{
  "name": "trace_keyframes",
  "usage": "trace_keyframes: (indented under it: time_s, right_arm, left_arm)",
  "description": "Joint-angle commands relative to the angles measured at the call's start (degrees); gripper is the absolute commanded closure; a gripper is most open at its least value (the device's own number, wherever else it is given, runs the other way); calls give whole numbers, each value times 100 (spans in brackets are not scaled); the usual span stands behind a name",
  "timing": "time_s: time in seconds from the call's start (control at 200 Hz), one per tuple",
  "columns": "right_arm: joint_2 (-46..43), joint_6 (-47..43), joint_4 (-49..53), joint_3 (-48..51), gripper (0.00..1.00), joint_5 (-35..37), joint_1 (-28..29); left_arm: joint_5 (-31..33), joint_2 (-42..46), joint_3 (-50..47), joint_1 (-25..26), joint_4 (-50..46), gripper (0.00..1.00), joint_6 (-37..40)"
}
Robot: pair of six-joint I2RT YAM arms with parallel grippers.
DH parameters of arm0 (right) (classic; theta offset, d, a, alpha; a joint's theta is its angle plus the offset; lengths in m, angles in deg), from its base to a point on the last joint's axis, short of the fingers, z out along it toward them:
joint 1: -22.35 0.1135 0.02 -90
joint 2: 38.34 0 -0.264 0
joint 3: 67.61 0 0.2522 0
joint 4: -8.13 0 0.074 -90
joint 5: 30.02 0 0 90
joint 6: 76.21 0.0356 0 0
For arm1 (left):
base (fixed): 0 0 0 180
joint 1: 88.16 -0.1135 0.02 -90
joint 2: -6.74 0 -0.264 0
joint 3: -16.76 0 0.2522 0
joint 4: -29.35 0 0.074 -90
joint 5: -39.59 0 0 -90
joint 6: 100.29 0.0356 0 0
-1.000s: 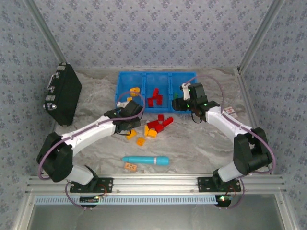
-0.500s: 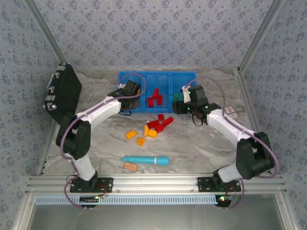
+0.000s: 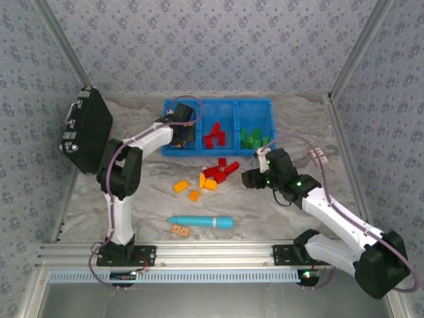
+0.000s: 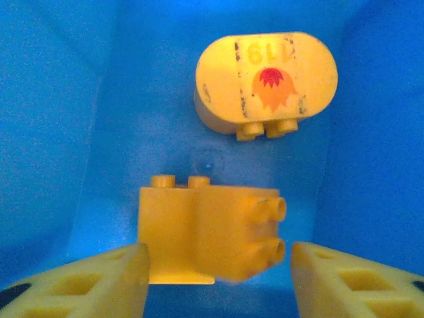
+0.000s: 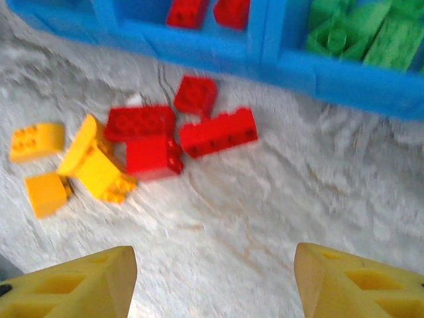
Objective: Sort the legos into containers by color
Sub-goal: Place the lego in the container.
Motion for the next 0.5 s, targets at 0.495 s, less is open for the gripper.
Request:
trace_keyframes:
  time_s: [0.495]
  right_arm:
    - [1500,-1562,-610,-1024,31,73,2500]
  left_arm:
    - [-737,3740,-1059,-231,-440,31,1016]
